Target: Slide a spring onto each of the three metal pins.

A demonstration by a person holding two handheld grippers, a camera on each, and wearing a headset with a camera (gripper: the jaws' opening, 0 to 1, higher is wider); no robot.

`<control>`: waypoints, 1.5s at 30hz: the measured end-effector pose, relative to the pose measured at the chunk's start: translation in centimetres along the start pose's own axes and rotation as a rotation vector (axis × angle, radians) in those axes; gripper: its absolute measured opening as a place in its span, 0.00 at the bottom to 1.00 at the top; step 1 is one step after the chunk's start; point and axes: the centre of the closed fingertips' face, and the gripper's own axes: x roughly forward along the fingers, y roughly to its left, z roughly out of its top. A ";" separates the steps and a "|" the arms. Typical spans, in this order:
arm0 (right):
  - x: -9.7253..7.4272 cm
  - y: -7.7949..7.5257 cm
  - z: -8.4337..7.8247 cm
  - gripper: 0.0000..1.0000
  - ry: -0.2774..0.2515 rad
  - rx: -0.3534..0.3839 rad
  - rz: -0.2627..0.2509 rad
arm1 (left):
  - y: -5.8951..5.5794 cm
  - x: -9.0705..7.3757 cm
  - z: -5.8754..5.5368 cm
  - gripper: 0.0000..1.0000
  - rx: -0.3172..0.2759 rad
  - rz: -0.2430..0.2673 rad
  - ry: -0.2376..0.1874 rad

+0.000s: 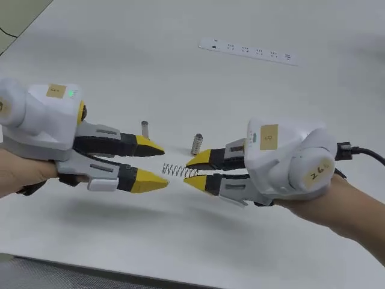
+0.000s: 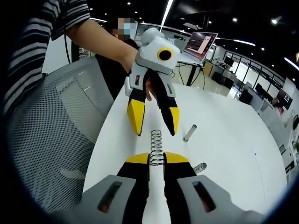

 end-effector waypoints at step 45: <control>-0.6 0.7 -0.3 0.10 0.003 0.008 0.016 | -2.0 1.6 0.3 0.01 0.009 -0.086 -0.009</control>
